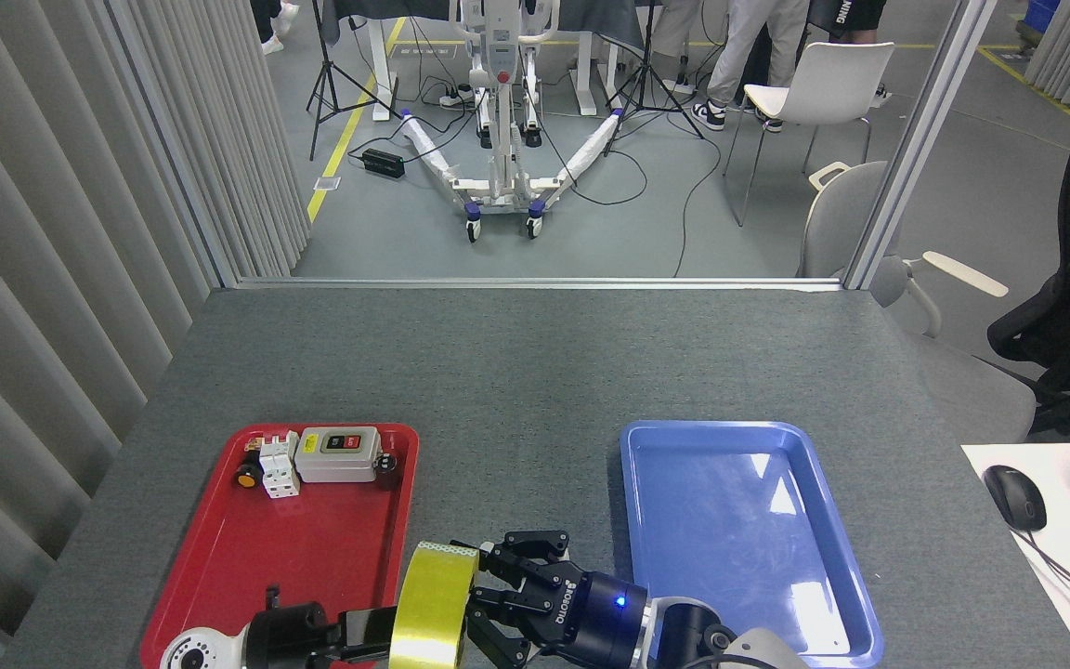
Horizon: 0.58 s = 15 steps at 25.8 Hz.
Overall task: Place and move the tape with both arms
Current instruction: 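Close the right gripper on the tape roll held by the left gripper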
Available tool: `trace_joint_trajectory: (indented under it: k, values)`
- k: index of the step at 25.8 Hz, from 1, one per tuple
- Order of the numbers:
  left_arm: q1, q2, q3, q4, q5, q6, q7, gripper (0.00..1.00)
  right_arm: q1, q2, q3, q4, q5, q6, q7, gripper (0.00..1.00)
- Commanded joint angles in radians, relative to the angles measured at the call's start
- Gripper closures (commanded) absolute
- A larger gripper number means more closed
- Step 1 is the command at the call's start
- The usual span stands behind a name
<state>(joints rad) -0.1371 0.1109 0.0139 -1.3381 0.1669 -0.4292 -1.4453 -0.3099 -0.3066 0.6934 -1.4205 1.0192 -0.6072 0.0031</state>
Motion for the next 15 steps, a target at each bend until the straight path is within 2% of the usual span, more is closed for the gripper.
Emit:
trace_joint_trajectory:
  k: [1, 10, 15]
  values:
    - [-0.001, 0.006, 0.000, 0.002, 0.013, 0.000, -0.001, 1.00, 0.000, 0.001, 0.000, 0.000, 0.001, 0.000, 0.000, 0.63]
    - [-0.016, 0.019, 0.003, 0.019, 0.031, -0.002, -0.001, 1.00, 0.000, 0.001, 0.000, 0.000, -0.001, 0.000, 0.000, 0.75]
    - [-0.022, 0.021, 0.015, 0.031, 0.033, -0.013, 0.002, 1.00, 0.000, 0.004, 0.000, 0.000, -0.001, 0.000, 0.000, 0.77]
